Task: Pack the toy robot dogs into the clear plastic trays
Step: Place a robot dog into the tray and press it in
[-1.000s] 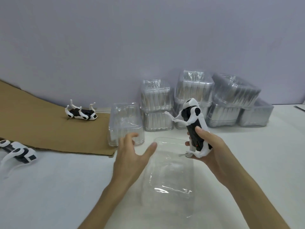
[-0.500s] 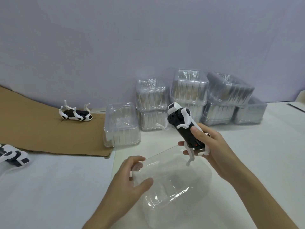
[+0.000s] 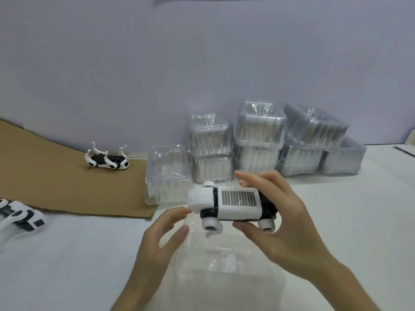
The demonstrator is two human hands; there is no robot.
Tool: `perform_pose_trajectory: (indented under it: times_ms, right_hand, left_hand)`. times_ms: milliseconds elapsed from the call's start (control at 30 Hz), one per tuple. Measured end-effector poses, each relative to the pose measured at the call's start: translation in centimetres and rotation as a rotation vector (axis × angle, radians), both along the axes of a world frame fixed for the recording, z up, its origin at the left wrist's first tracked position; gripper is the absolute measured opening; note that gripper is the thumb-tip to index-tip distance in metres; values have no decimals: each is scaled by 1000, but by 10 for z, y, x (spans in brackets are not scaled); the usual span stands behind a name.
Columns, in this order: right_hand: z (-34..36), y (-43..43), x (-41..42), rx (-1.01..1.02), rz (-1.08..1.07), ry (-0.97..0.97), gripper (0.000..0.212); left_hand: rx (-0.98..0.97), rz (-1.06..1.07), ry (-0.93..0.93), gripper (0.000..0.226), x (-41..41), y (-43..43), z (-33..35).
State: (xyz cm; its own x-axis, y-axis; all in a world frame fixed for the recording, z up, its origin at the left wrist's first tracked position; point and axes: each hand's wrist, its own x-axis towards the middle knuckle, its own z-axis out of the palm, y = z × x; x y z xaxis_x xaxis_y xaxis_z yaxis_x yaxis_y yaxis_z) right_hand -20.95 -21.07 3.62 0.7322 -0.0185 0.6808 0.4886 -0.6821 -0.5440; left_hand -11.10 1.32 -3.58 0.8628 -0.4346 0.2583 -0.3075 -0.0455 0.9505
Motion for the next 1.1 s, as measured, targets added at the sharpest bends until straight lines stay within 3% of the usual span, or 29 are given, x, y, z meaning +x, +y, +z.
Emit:
perform_pose_trajectory:
  times_ms: [67, 133, 233, 300, 433, 567, 633, 800, 1000, 1100]
  right_hand:
    - [-3, 6, -1, -25, -57, -41, 69]
    - [-4, 6, 0, 103, -95, 25, 49]
    - [4, -6, 6, 311, -97, 430, 9]
    - [2, -13, 11, 252, -90, 643, 14]
    - [0, -17, 17, 167, -46, 783, 15]
    - [8, -16, 26, -204, -81, 923, 32]
    - [11, -10, 29, -315, -137, 911, 37]
    - [10, 2, 32, -589, -200, 753, 26]
    - [3, 4, 37, -750, -81, 628, 20]
    - [-4, 3, 40, -706, -48, 576, 21]
  left_hand:
    - [61, -49, 47, 59, 2, 1, -2]
    - [102, -106, 96, 59, 3, -2, -4]
    - [81, -58, 124, 44, 4, -7, -12]
    - [77, -28, 139, 42, 2, -8, -15]
    - [72, -23, 151, 44, 4, -9, -14]
    - [55, -6, 217, 57, -1, -10, -11]
    - [55, -1, 246, 57, -2, -10, -9]
    - [77, 10, 255, 55, -2, -9, -6]
    - [98, -25, 230, 54, -2, -9, -6]
    - [86, -6, 237, 54, 0, -7, -6]
